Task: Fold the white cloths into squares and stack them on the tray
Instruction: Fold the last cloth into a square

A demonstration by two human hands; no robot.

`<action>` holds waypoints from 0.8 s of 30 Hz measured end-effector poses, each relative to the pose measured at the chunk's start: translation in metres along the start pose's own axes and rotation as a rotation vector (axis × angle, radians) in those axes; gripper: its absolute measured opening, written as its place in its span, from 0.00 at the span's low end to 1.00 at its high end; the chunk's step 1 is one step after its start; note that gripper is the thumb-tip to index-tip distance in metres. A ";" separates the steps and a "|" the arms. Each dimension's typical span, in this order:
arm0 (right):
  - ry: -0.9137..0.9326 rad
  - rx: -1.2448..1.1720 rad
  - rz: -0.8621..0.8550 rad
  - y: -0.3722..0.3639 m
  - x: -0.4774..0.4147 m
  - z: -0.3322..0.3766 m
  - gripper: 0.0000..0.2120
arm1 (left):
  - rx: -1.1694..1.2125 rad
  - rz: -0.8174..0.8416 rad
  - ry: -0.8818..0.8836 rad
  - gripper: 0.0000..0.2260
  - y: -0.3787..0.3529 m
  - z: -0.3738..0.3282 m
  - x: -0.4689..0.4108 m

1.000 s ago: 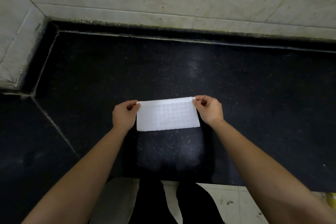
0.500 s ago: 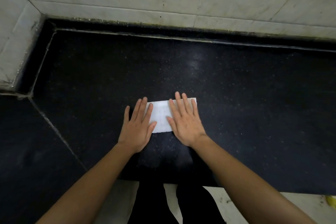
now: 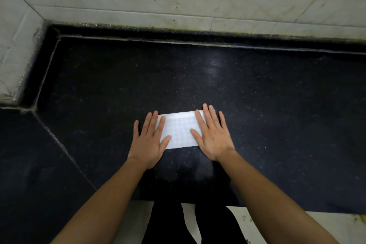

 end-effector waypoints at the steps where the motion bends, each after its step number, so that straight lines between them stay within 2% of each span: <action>1: 0.013 -0.003 0.015 0.000 0.000 0.001 0.33 | -0.003 0.005 -0.001 0.31 0.000 0.000 0.001; 5: 0.014 -0.054 -0.001 0.007 0.006 -0.001 0.35 | -0.005 0.000 0.004 0.32 0.000 0.002 0.002; 9: -0.288 -0.304 -0.143 0.023 0.038 -0.027 0.33 | -0.012 0.007 0.004 0.32 0.002 0.001 0.001; 13: -0.581 -0.568 0.054 0.020 0.050 -0.038 0.25 | 0.010 0.013 -0.007 0.32 0.001 0.002 0.001; 15: -0.671 -0.677 0.161 0.021 0.047 -0.040 0.17 | 0.013 0.018 -0.007 0.32 0.003 0.000 0.001; 17: -0.714 -0.752 0.301 0.025 0.045 -0.042 0.09 | 0.010 0.035 0.005 0.33 0.005 -0.003 0.002; 19: -0.720 -0.801 0.404 0.029 0.043 -0.044 0.08 | 0.021 0.045 0.025 0.34 0.010 -0.007 0.006; 22: -0.726 -0.932 0.410 0.026 0.038 -0.049 0.08 | 0.002 0.013 0.056 0.34 0.020 -0.014 0.016; 24: -0.729 -1.074 0.414 0.021 0.036 -0.050 0.05 | -0.008 -0.047 0.064 0.33 0.026 -0.018 0.019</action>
Point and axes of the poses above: each hand's wrist, its own x-axis away from the middle knuckle, its own y-axis out of the back of the hand, z = x × y, the point moved 5 cm from there along -x, towards the middle knuckle, and after that the axes turned 12 degrees about x, right-handed, at the moved point
